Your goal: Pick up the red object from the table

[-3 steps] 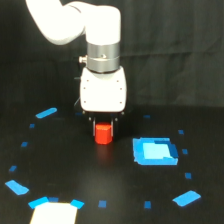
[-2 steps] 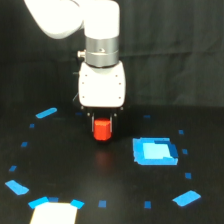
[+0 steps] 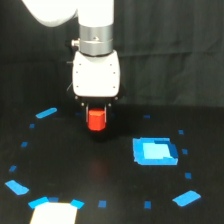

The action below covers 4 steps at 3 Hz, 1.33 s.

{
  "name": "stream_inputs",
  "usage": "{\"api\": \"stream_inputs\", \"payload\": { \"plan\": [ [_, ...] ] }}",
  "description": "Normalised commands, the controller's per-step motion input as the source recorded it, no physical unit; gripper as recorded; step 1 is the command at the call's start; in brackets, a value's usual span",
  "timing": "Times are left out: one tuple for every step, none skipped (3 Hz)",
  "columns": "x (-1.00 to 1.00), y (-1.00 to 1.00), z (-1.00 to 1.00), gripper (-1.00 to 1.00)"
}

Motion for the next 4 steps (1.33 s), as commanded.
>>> {"api": "stream_inputs", "payload": {
  "plan": [
    [0.10, 0.06, 1.00, -0.94],
    [0.19, 0.27, 1.00, -1.00],
    [-0.03, -0.04, 0.92, -1.00],
    [-0.20, -0.31, 1.00, -1.00]
  ]
}}
